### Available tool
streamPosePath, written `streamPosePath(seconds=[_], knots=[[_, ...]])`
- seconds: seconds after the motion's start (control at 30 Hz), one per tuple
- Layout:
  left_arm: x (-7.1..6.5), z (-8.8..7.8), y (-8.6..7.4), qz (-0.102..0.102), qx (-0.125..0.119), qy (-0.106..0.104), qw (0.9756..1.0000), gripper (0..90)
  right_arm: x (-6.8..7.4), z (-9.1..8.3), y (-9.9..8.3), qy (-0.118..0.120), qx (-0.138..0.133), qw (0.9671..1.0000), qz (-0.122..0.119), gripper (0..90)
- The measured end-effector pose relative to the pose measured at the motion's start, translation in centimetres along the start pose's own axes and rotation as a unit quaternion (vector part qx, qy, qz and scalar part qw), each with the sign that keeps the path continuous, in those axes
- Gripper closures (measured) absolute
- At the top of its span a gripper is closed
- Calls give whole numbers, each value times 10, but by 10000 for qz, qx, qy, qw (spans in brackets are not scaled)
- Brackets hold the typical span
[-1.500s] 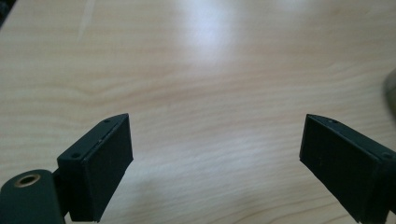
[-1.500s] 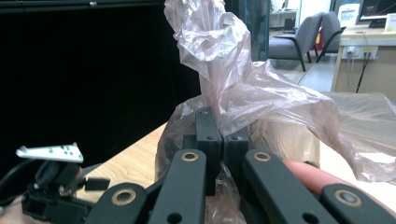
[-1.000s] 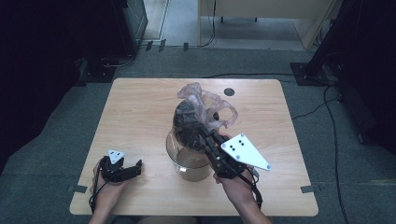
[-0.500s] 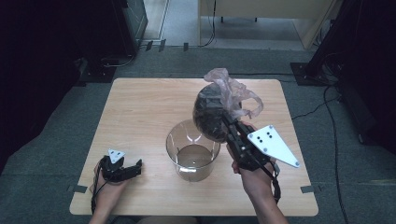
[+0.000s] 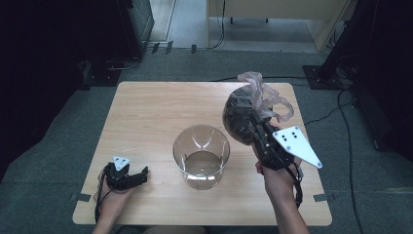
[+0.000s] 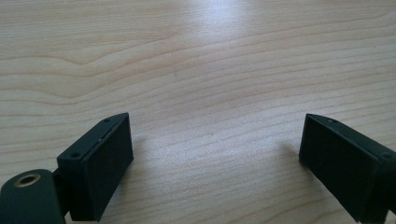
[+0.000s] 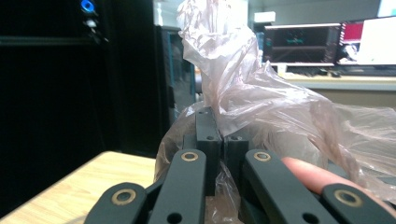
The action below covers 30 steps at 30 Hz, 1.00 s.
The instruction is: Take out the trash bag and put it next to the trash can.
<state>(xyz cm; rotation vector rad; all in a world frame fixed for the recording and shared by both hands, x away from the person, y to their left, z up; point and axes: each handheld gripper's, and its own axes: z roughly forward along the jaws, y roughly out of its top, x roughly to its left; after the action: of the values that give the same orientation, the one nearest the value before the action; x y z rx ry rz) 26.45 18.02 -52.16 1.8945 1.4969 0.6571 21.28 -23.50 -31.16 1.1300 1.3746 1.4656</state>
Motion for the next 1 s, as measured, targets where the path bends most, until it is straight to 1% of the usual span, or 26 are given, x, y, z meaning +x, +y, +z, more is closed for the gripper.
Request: streamPosePath(seconds=[0.17, 0.2, 0.33, 0.43, 0.5, 0.53, 0.57, 0.67, 0.77, 0.87, 0.93, 1.0], knots=[[0, 0, 0, 15, 1, -13, 10000, 92, -10, 15, -18, -177, 252, 9995, 16, 900], [0, 0, 0, 15, 1, -13, 10000, 92, -10, 15, -18, -177, 252, 9995, 16, 900], [0, 1, 1, 31, 7, -20, 10000, 92, -19, 32, -39, -289, 535, 9981, 70, 900], [0, 1, 1, 25, 6, -23, 10000, 92, -26, 43, -53, -276, 684, 9971, 185, 900], [0, 0, 1, 25, 8, -23, 10000, 92, -28, 49, -63, -255, 753, 9967, 169, 900], [0, 0, 1, 26, 8, -24, 10000, 92, -28, 49, -63, -255, 753, 9967, 169, 900], [0, 0, 1, 24, 8, -23, 10000, 92, -29, 56, -72, -195, 781, 9966, 166, 900], [0, 0, 1, 24, 9, -24, 10000, 92, -30, 63, -79, -118, 770, 9968, 181, 900], [0, 1, 1, 25, 9, -20, 10000, 92, -31, 74, -85, 122, 702, 9968, 368, 899], [0, 0, 1, 25, 8, -21, 10000, 92, -31, 87, -89, 423, 618, 9962, 455, 895], [0, 1, 1, 16, 0, -21, 10000, 92, -31, 92, -94, 621, 657, 9948, 475, 885], [0, 1, 1, 22, 5, -22, 10000, 92, -29, 95, -101, 733, 778, 9934, 419, 855]])
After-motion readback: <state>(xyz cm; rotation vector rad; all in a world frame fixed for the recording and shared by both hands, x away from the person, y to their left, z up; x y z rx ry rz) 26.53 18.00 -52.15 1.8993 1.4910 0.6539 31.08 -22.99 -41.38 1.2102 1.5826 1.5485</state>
